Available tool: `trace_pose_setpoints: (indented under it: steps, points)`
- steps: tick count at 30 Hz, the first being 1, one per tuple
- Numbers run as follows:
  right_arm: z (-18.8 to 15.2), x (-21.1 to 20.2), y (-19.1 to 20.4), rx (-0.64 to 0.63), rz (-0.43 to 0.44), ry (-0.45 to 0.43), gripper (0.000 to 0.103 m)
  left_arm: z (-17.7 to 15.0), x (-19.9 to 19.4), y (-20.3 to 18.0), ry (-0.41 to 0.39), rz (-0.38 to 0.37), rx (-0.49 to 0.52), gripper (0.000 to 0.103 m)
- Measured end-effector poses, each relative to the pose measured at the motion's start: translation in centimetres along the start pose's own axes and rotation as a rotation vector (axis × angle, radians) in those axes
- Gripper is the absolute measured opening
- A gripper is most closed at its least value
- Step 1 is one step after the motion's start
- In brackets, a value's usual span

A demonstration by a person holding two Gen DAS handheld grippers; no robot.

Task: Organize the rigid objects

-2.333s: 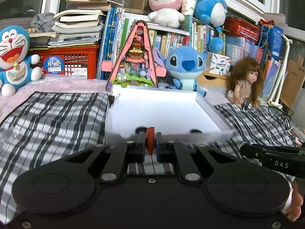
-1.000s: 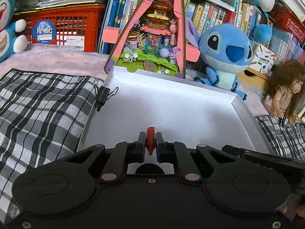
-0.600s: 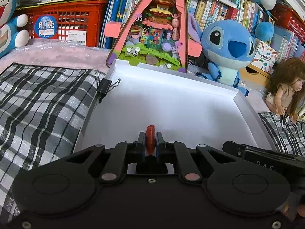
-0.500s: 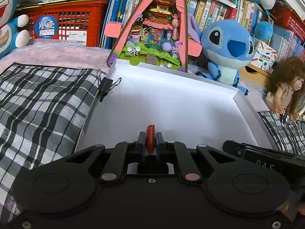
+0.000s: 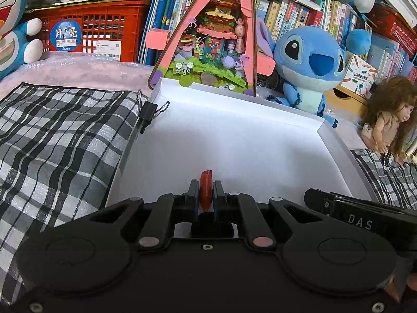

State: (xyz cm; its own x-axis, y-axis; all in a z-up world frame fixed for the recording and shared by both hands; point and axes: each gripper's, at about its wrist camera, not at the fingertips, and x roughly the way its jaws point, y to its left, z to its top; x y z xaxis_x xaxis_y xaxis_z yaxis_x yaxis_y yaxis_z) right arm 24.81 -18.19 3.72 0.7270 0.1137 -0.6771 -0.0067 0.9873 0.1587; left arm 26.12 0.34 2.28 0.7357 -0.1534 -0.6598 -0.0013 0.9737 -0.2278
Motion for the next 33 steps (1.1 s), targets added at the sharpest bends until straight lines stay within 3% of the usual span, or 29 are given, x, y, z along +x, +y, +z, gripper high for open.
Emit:
trace_pose_setpoints:
  steps: [29,31,33]
  points:
    - [-1.0,-0.9,0.3,-0.06,-0.012,0.0,0.04,-1.1,-1.3,-0.4,0.002,-0.004,0.033,0.011]
    - [-1.0,-0.9,0.3,-0.056,-0.012,-0.001,0.041,-1.1,-1.5,-0.4,0.002,-0.008,0.033,0.015]
    - [-1.0,-1.0,0.1,-0.045,-0.011,-0.006,0.046,-1.1,-1.8,-0.4,-0.004,-0.012,0.032,0.028]
